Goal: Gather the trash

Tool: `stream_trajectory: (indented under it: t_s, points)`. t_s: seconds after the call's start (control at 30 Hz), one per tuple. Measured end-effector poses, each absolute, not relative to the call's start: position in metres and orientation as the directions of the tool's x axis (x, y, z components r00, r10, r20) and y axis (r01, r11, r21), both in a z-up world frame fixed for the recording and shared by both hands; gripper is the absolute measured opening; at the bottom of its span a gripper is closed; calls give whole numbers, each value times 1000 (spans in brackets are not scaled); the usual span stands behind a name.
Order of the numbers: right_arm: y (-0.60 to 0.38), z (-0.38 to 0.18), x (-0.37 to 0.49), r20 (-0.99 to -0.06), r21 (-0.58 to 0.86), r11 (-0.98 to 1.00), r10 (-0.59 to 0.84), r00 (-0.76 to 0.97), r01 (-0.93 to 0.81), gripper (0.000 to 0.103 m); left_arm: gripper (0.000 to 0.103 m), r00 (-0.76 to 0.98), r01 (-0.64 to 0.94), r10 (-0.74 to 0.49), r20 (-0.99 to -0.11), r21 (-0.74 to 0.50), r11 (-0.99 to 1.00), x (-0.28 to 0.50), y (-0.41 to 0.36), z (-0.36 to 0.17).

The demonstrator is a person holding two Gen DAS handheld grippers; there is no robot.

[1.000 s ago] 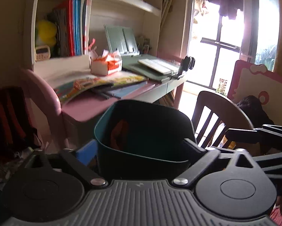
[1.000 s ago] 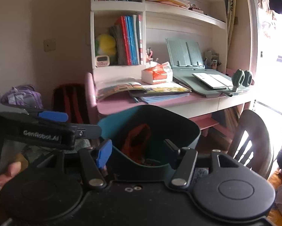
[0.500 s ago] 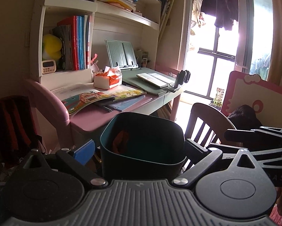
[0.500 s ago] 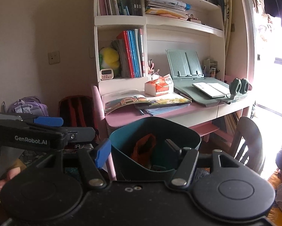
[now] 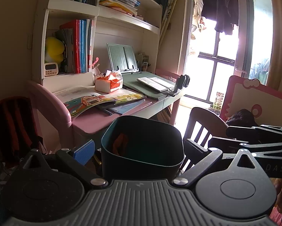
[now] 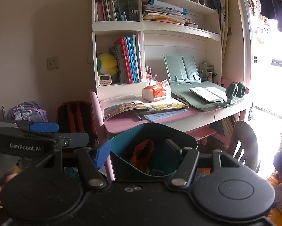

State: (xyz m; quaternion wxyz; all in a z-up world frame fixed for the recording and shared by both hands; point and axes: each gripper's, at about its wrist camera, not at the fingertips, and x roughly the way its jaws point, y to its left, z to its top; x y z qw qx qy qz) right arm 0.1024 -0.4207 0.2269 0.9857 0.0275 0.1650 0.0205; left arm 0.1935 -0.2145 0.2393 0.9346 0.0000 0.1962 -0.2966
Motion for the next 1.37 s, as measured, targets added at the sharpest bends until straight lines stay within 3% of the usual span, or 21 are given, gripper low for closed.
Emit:
stream_trajectory:
  t_s: [0.8,1.13,1.37]
  points:
    - [-413,239,89,-285,58,997,66,956,-52,64,101,760,567,-574,-307,-119,815,176,-203,247]
    - [-406,236,87,-292,57,996,82,953,-68,64,101,758,560,-583,-292,-168,811,174,-193,244]
    - [-402,233,92,-307,58,996,83,948,-68,64,103,784,536,-553,-283,-140,832,173,-188,237]
